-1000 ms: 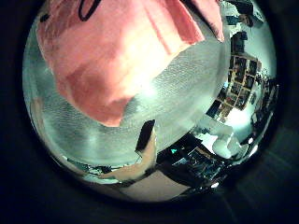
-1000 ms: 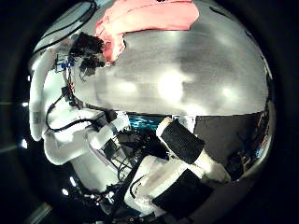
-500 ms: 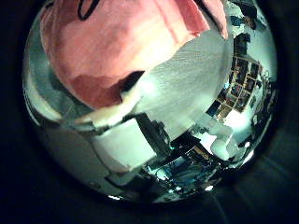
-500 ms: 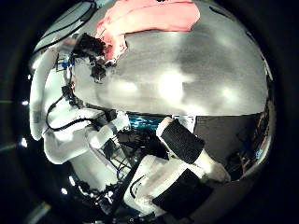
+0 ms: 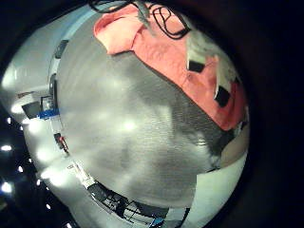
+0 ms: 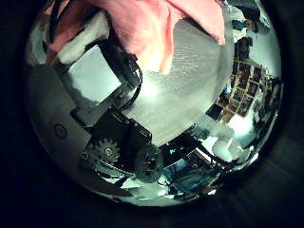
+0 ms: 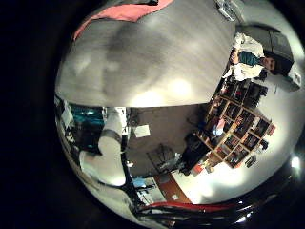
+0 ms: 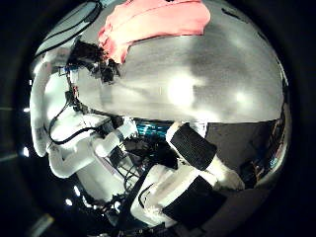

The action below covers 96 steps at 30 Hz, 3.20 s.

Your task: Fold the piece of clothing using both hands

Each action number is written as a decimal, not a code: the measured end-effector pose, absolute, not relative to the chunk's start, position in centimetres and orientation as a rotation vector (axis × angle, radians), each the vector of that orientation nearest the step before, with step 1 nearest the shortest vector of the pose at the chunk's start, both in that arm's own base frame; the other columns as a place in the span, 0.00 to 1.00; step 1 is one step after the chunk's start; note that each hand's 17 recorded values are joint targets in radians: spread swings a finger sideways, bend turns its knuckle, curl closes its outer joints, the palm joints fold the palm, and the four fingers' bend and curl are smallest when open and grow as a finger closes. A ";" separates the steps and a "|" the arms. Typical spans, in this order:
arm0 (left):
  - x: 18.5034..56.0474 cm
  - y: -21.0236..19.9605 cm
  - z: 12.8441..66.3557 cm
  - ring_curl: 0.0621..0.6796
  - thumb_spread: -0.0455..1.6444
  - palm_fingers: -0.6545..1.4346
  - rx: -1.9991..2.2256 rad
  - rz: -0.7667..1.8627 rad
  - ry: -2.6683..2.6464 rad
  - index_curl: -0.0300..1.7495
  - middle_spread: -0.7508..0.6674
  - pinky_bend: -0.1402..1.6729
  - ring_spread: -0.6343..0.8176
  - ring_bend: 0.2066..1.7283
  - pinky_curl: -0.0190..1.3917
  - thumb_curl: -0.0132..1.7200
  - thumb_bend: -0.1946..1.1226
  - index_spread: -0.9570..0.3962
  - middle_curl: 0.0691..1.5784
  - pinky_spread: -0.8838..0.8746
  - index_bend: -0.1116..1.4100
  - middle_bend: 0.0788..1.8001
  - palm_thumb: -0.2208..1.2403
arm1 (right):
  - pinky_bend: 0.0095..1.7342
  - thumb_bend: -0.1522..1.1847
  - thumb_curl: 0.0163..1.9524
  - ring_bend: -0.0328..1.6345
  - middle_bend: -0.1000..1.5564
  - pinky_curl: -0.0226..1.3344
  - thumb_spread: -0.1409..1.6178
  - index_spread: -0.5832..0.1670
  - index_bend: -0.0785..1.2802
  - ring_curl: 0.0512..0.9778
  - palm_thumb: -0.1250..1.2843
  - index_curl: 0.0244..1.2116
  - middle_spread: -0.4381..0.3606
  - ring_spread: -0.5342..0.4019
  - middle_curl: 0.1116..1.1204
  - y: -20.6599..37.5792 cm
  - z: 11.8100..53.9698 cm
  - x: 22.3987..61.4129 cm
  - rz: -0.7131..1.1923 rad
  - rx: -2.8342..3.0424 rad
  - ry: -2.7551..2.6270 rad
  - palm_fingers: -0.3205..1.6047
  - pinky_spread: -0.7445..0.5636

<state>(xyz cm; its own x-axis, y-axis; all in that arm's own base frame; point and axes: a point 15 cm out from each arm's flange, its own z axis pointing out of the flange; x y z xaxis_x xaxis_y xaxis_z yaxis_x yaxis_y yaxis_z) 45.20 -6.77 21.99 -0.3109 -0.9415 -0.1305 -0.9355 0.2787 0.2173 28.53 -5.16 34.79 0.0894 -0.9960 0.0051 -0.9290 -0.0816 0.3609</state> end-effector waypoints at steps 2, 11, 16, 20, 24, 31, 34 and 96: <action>45.1 -6.9 22.9 0.71 0.67 0.86 1.828 -0.370 -2.502 0.50 0.17 0.62 0.11 0.71 0.41 0.29 0.18 0.27 0.51 0.13 0.37 0.52 0.72 | 0.27 0.10 0.17 0.37 0.21 0.21 0.81 0.28 0.16 0.23 0.49 0.20 0.45 0.53 0.25 -5.2 33.5 29.7 -0.363 2.099 -1.912 0.29 0.73; 42.8 -6.8 26.4 0.74 0.67 0.84 1.794 -0.368 -2.492 0.61 0.15 0.67 0.12 0.75 0.44 0.32 0.14 0.20 0.55 0.13 0.36 0.55 0.74 | 0.29 0.10 0.17 0.42 0.24 0.21 0.77 0.32 0.16 0.26 0.49 0.19 0.42 0.46 0.27 -3.5 28.7 35.0 -0.350 2.169 -1.901 0.30 0.66; 42.1 -7.0 28.6 0.74 0.67 0.84 1.781 -0.366 -2.502 0.66 0.14 0.69 0.13 0.75 0.44 0.34 0.14 0.18 0.56 0.14 0.34 0.55 0.74 | 0.29 0.10 0.18 0.43 0.25 0.21 0.75 0.34 0.17 0.26 0.49 0.19 0.44 0.45 0.28 -3.2 27.1 37.3 -0.304 2.199 -1.913 0.30 0.65; 41.6 -7.2 29.7 0.74 0.67 0.84 1.784 -0.351 -2.514 0.70 0.14 0.69 0.13 0.75 0.44 0.34 0.14 0.17 0.57 0.14 0.32 0.55 0.74 | 0.29 0.10 0.18 0.43 0.26 0.21 0.74 0.36 0.18 0.26 0.50 0.20 0.45 0.44 0.28 -2.7 25.2 38.4 -0.311 2.187 -1.918 0.30 0.65; 41.3 -7.5 30.5 0.73 0.67 0.84 1.768 -0.340 -2.531 0.72 0.14 0.69 0.13 0.75 0.43 0.35 0.14 0.16 0.57 0.14 0.31 0.55 0.74 | 0.28 0.10 0.18 0.41 0.25 0.20 0.73 0.37 0.18 0.26 0.49 0.21 0.46 0.45 0.28 -2.0 23.7 38.5 -0.341 2.166 -1.900 0.28 0.65; 40.6 -7.7 31.9 0.73 0.67 0.84 1.763 -0.349 -2.525 0.76 0.14 0.69 0.13 0.75 0.43 0.36 0.14 0.16 0.58 0.14 0.28 0.55 0.74 | 0.28 0.09 0.18 0.40 0.25 0.20 0.71 0.40 0.18 0.26 0.47 0.21 0.47 0.45 0.27 -0.8 22.6 41.6 -0.229 2.221 -1.940 0.28 0.65; 40.3 -7.8 32.7 0.73 0.67 0.84 1.766 -0.346 -2.519 0.78 0.14 0.69 0.12 0.75 0.43 0.36 0.14 0.16 0.58 0.14 0.27 0.55 0.74 | 0.28 0.09 0.18 0.40 0.25 0.20 0.69 0.40 0.18 0.25 0.45 0.22 0.47 0.46 0.27 -0.5 21.3 41.8 -0.249 2.205 -1.932 0.28 0.65; 27.9 -5.9 38.7 0.71 0.66 0.87 1.696 -0.437 -2.417 0.86 0.13 0.69 0.12 0.74 0.42 0.38 0.14 0.21 0.58 0.14 0.22 0.54 0.72 | 0.72 0.11 0.33 0.85 0.82 0.70 0.76 0.38 0.87 0.81 0.79 0.75 0.31 0.30 0.81 -1.3 31.0 26.1 -0.119 2.254 -1.859 0.66 0.41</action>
<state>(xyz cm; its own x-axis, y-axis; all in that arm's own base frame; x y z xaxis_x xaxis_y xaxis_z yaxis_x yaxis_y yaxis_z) 27.87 -5.86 38.67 -0.3457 -0.9375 -0.0392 -0.8918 0.3153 0.3243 26.14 -1.34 31.02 0.1979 -0.9773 0.0756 -0.9598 -0.1775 0.2175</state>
